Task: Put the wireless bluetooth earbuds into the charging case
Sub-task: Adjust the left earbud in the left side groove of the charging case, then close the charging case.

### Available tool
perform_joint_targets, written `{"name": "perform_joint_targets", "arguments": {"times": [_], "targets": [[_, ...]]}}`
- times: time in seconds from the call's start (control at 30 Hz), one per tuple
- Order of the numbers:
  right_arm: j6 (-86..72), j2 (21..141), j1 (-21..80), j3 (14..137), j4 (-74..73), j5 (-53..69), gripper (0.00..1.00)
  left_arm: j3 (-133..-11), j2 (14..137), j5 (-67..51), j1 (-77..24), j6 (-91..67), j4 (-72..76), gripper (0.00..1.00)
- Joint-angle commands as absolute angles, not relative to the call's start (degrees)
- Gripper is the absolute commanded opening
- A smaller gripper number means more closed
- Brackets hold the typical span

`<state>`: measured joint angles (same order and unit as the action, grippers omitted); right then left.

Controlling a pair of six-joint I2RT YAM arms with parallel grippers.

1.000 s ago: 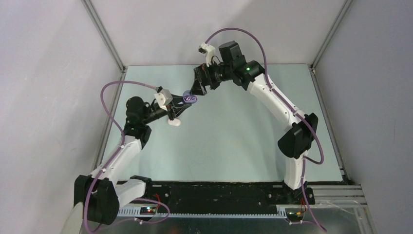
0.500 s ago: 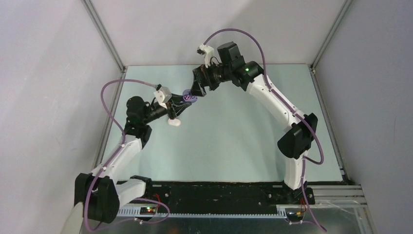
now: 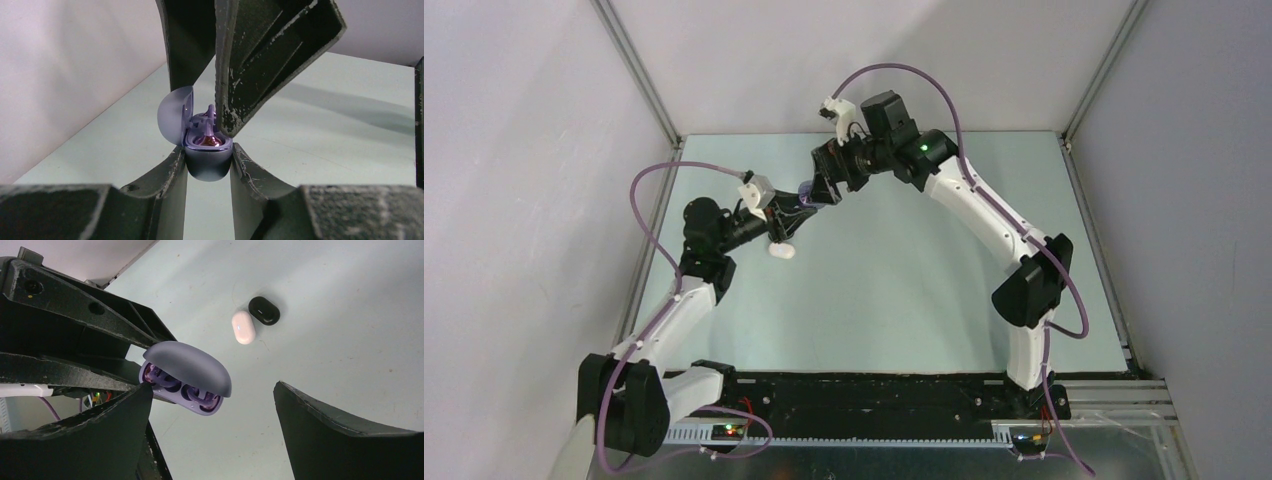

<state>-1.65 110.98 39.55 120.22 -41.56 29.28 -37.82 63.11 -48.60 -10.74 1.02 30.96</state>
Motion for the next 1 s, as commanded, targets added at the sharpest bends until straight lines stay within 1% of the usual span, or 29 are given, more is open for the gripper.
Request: {"name": "perform_joint_targets", "arguments": {"times": [0.0, 0.27, 0.33, 0.4, 0.43, 0.53, 0.57, 0.6, 0.7, 0.77, 0.83, 0.97], "targets": [[-1.1, 109.9, 40.1, 120.9, -41.3, 28.1, 0.96, -39.3, 62.8, -48.0, -10.9, 0.4, 33.5, 0.0], [-0.4, 108.0, 39.3, 119.8, -41.6, 27.9, 0.96, -39.2, 63.0, -47.5, -10.9, 0.4, 33.3, 0.0], [-0.5, 106.9, 38.2, 119.0, -40.8, 30.9, 0.97, -39.5, 63.0, -47.7, -10.8, 0.7, 32.8, 0.0], [-0.3, 106.0, 36.8, 118.2, -39.8, 37.1, 0.97, -39.7, 63.1, -48.8, -10.9, 1.0, 32.4, 0.0], [1.1, 105.6, 36.4, 118.2, -39.7, 41.3, 0.97, -39.8, 63.1, -49.8, -10.8, 1.4, 31.9, 0.0], [11.5, 104.7, 34.7, 117.2, -40.4, 50.3, 0.99, -40.1, 63.5, -52.0, -10.8, 1.8, 31.0, 0.0], [17.1, 104.3, 34.4, 116.6, -40.2, 51.3, 0.99, -40.1, 63.7, -53.3, -10.8, 2.0, 30.3, 0.0], [19.5, 103.4, 34.1, 114.5, -39.8, 52.7, 1.0, -40.4, 63.9, -54.0, -10.8, 2.1, 30.1, 0.0], [28.8, 101.8, 34.1, 109.7, -37.3, 54.1, 0.99, -41.2, 64.3, -57.4, -10.9, 2.0, 28.7, 0.0], [33.0, 101.9, 34.9, 109.1, -38.0, 54.1, 0.99, -41.7, 64.4, -58.8, -10.9, 1.9, 28.1, 0.0], [35.5, 102.4, 36.3, 109.0, -38.6, 53.4, 0.99, -42.4, 64.8, -60.2, -11.0, 2.0, 27.4, 0.0], [35.5, 103.9, 38.7, 108.4, -36.0, 50.8, 0.99, -43.7, 65.7, -62.0, -11.1, 2.1, 25.9, 0.0]]}}
